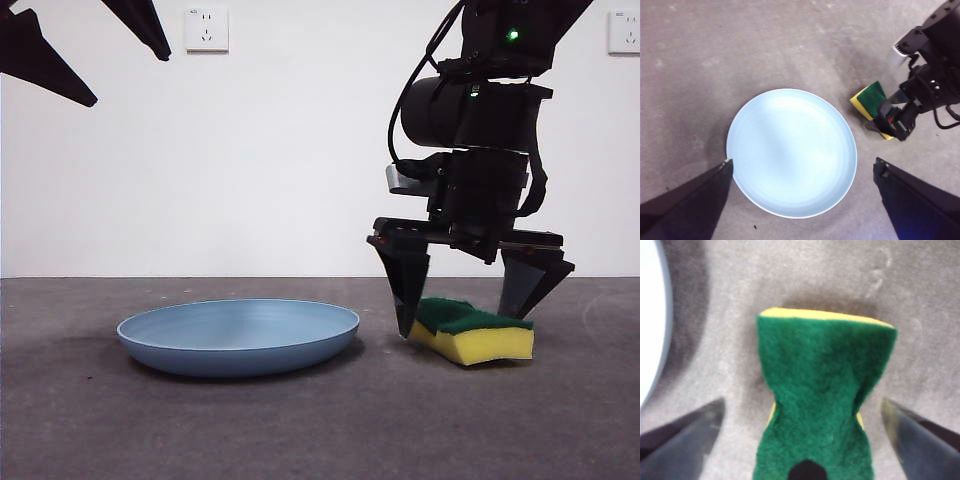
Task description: Pick up the plate,pick up the cloth,clean the plate with the cloth
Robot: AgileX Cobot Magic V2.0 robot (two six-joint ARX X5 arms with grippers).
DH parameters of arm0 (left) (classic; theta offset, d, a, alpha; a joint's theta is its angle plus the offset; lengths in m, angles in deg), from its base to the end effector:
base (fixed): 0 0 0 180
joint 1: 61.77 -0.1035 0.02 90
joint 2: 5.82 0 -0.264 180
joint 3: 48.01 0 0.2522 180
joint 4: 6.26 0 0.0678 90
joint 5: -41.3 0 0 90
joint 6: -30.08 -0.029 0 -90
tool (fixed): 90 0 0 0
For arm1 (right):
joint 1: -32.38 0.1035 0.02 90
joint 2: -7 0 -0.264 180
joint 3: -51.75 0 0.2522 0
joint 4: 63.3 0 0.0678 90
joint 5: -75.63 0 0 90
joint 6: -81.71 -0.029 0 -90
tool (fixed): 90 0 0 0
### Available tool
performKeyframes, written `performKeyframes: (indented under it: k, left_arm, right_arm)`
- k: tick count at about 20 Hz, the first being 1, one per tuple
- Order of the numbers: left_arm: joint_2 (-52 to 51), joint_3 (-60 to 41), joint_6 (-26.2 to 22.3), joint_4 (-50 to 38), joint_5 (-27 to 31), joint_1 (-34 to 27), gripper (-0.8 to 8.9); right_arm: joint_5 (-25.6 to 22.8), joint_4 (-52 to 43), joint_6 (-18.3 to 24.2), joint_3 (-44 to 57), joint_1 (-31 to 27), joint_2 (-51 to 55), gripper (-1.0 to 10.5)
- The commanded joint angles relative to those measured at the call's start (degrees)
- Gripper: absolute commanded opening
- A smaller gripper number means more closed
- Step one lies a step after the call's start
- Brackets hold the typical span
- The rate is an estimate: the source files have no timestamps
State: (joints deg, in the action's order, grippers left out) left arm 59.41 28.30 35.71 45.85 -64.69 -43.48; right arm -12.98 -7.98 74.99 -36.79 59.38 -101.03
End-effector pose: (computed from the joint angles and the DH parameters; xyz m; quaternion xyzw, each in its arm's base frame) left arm 0.2150 -0.0795 0.3289 -0.0369 0.3635 -0.2585 0.8943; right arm 0.3247 0.1663 0.1770 -0.0893 0.6027 0.1597 0.7767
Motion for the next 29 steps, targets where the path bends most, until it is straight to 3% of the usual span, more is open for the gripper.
performKeyframes:
  k: [1, 4, 5, 6, 7, 8, 9, 10, 17, 21, 23, 29]
  left_arm:
    - [0.15, -0.24, -1.03, -0.11, 0.98, 0.15, 4.71]
    - [0.15, -0.24, -1.16, -0.17, 1.44, 0.15, 4.70]
    - [0.15, -0.24, -1.16, -0.15, 2.49, 0.15, 4.67]
    - [0.15, -0.24, -1.18, -0.07, 3.93, 0.15, 4.63]
    - [0.15, -0.24, -1.25, -0.04, 5.40, 0.15, 4.06]
    - [0.15, -0.24, -1.64, 0.15, 6.40, 0.15, 2.53]
    - [0.15, -0.24, -2.80, 0.46, 7.02, 0.15, 0.61]
    - [0.15, -0.24, -4.00, 0.72, 7.02, 0.15, -0.09]
    - [-0.22, -0.24, -7.80, 0.26, 9.11, 0.52, -0.08]
    - [-4.76, -0.26, -7.80, -1.73, 10.03, 2.16, -0.08]
    - [-8.26, -0.50, -7.23, -2.80, 10.23, 3.80, -0.08]
    - [-20.04, -9.42, -6.73, -10.08, 18.99, 7.80, -0.08]
  right_arm:
    - [-0.02, 0.20, -0.33, 0.35, 0.00, 1.36, 6.6]
    - [-0.04, 0.96, -0.33, 0.35, 0.00, 5.09, 6.1]
    - [-0.04, 1.22, -0.33, 0.35, 0.00, 6.80, 4.8]
    - [-0.02, 1.73, -0.31, 0.35, 0.02, 9.11, 2.6]
    - [0.00, 2.25, -0.26, 0.35, 0.02, 11.39, 0.5]
    - [0.00, 2.56, 0.13, 0.35, 0.04, 13.75, 0.0]
    - [0.00, 2.67, 0.13, 0.35, 0.04, 16.09, -0.1]
    - [0.00, 2.69, 0.13, 0.35, 0.04, 18.34, -0.1]
    - [-0.48, 2.03, 0.37, 0.37, 0.24, 31.06, -0.1]
    - [-8.04, -0.66, 0.87, 0.70, 3.82, 38.12, -0.1]
    - [-7.91, -4.33, 0.76, 2.34, 5.70, 41.68, -0.1]
    - [-13.99, -14.32, 0.79, 14.78, 12.94, 50.80, -0.1]
